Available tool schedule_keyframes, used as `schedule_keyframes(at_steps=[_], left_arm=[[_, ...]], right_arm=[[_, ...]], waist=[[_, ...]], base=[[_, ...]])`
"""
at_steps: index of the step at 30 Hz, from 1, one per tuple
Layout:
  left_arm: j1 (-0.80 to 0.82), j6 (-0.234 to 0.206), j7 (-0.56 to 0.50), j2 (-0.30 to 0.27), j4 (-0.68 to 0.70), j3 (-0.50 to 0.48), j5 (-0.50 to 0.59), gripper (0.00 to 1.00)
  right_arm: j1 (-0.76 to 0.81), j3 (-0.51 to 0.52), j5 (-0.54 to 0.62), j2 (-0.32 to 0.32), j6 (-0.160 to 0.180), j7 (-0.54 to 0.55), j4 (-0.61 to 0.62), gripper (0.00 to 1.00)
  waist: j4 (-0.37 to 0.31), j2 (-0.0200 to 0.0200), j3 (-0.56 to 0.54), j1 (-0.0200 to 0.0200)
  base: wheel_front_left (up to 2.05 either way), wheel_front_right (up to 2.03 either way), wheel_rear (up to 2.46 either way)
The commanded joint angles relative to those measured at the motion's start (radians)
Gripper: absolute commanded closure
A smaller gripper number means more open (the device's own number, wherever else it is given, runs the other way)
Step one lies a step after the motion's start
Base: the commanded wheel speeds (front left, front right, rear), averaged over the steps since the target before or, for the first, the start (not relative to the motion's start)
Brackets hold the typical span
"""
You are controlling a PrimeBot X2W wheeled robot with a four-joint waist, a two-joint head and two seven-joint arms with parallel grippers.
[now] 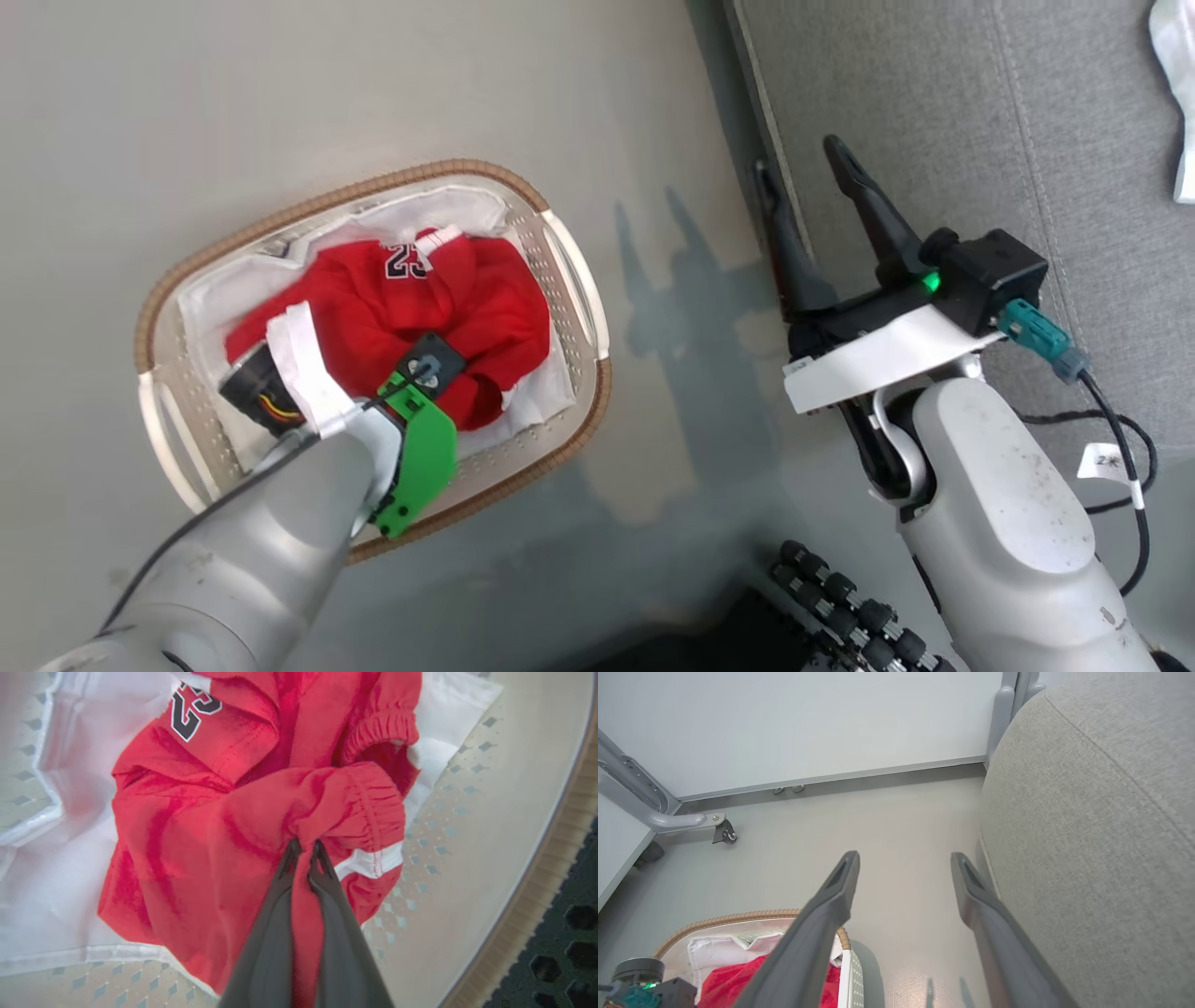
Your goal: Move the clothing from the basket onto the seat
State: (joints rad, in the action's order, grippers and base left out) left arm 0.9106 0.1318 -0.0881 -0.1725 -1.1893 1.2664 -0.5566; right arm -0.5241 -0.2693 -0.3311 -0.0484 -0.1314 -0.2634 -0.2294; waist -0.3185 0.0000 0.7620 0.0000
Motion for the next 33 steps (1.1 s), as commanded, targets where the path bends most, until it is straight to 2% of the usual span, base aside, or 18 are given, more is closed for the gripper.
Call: schedule_keyframes(at_steps=[1,15,26,33], left_arm=[[-0.024,-0.002,0.015,0.009,-0.001,0.002,-0.016,1.0],[-0.137,-0.002,0.224,0.101,0.015,-0.027,-0.137,1.0],[-0.176,-0.003,0.348,0.118,0.077,-0.096,-0.225,1.0],[-0.189,-0.039,0.354,0.106,0.212,-0.192,-0.201,1.0]], right_arm=[[0.022,0.016,0.005,-0.005,0.001,-0.002,-0.009,0.0],[0.163,0.096,0.074,-0.005,0.001,-0.002,-0.081,0.0],[0.247,0.121,0.121,-0.005,0.001,-0.002,-0.102,0.0],[0.301,0.118,0.129,-0.005,0.001,-0.002,-0.113,0.0]], waist=[[0.034,0.0,-0.075,0.0],[0.146,0.0,-0.339,0.0],[0.239,0.0,-0.491,0.0],[0.271,0.0,-0.565,0.0]], base=[[0.0,0.0,0.0],[0.0,0.0,0.0],[0.0,0.0,0.0],[0.0,0.0,0.0]])
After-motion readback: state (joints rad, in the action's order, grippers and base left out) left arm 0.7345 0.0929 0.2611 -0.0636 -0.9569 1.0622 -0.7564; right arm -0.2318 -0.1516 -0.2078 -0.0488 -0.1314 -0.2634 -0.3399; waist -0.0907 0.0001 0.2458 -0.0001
